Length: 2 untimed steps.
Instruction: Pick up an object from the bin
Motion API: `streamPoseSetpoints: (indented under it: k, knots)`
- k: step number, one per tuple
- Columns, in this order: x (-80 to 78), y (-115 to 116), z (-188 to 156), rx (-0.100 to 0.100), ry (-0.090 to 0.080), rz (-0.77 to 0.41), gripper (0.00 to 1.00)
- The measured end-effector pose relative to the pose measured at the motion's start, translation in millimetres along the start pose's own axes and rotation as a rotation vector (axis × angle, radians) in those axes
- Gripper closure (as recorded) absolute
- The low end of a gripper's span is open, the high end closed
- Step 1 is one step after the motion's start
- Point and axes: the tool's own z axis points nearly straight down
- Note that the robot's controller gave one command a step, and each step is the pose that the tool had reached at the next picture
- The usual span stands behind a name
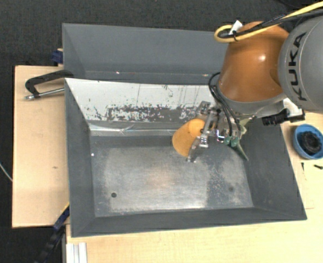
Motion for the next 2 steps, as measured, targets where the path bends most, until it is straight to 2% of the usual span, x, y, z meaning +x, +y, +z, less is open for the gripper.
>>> streamPoseSetpoints:
  k: [1, 2]
  knots:
    - [17.1, 10.7, 59.6, 0.003, 0.014, 0.012, 1.00]
    - [20.7, 23.2, 53.2, 0.000, 0.007, 0.036, 1.00]
